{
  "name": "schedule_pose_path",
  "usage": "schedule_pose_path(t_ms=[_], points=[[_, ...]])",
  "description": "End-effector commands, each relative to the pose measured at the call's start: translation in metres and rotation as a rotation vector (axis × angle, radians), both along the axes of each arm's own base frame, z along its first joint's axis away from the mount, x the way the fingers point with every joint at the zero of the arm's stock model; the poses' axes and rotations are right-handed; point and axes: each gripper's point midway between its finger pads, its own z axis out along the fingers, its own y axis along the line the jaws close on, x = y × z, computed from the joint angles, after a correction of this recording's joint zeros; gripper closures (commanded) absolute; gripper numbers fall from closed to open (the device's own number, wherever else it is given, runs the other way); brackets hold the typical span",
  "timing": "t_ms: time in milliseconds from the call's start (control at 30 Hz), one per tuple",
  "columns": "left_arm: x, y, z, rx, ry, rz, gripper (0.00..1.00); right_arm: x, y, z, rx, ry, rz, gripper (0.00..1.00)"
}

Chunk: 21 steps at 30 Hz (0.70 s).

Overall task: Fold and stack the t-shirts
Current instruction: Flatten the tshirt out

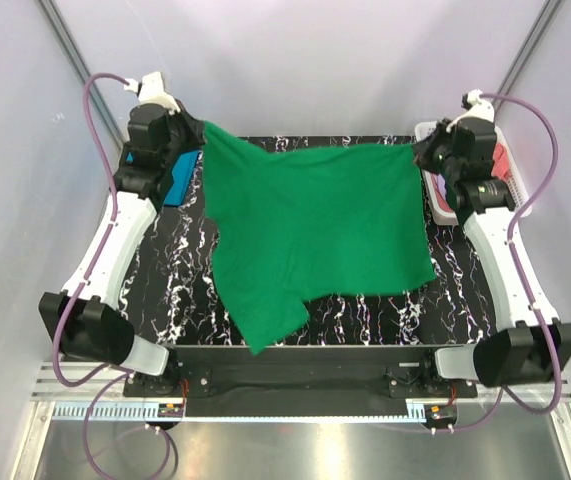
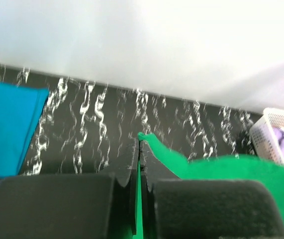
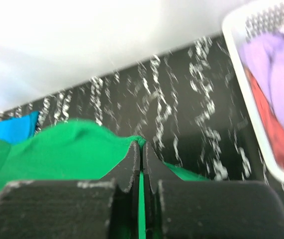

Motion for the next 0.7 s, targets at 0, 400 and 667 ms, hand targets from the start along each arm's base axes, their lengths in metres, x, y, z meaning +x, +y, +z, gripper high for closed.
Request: schedule_pose_path(t_ms=[0,400,667], points=[[-0.005,0.004,0.105,-0.006,-0.272,-0.004,1.00,0.017,0.008,0.089,-0.022,-0.242,0.065,1.00],[-0.115,0.024,0.214,-0.022,-0.438,0.002,1.00,-0.054,0.007,0.191,0.000,-0.330,0.085,1.00],[-0.218,0.042,0.237,-0.053,-0.501,0.000,1.00,-0.166,0.000,0.205,-0.023,-0.338,0.100,1.00]])
